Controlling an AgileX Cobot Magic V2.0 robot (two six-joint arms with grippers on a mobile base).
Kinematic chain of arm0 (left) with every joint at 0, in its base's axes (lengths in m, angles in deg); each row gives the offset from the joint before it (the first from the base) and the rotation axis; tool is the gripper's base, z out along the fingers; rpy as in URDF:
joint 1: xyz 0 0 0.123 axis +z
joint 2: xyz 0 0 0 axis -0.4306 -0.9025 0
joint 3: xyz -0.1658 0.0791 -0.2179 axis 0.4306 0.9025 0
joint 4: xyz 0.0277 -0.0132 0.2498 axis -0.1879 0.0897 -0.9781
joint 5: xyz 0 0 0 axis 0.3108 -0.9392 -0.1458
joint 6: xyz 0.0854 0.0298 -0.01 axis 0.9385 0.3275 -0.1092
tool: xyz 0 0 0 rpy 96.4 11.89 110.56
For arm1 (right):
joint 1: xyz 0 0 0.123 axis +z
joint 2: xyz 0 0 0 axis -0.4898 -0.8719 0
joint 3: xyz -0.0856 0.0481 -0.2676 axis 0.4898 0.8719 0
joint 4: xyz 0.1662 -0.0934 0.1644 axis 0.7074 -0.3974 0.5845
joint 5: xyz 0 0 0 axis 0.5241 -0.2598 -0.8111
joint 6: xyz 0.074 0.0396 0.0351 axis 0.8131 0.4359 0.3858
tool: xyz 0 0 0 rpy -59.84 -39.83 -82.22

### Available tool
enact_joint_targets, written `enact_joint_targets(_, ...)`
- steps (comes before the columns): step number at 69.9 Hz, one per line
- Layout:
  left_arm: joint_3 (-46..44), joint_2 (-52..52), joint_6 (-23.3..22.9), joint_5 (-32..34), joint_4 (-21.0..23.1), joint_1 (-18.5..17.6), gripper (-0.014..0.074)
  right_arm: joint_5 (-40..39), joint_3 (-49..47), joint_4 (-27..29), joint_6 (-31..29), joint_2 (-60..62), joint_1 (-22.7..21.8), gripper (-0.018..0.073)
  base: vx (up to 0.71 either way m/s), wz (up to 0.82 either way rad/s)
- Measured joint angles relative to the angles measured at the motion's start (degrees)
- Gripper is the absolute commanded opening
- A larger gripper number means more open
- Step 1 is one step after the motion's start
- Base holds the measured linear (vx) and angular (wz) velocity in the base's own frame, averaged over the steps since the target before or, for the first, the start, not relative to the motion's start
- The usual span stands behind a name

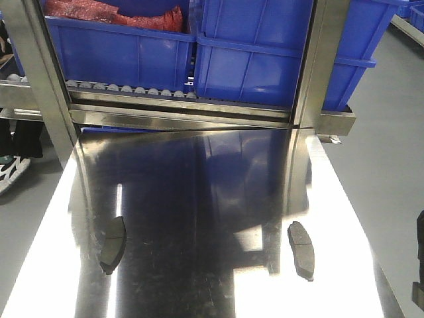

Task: Move and align brake pads A on conveyor
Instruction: 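Turn the base away from the table holding both brake pads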

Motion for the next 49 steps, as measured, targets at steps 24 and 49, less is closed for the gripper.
enact_joint_targets(24, 0.0, 0.0, 0.0, 0.0, 0.0, 0.0, 0.0129, 0.2, 0.0, 0.0, 0.0, 0.0, 0.0, 0.0114, -0.01, 0.03)
enact_joint_targets(49, 0.0, 0.0, 0.0, 0.0, 0.0, 0.0, 0.0129, 0.4, 0.0, 0.0, 0.0, 0.0, 0.0, 0.0114, -0.06, 0.17)
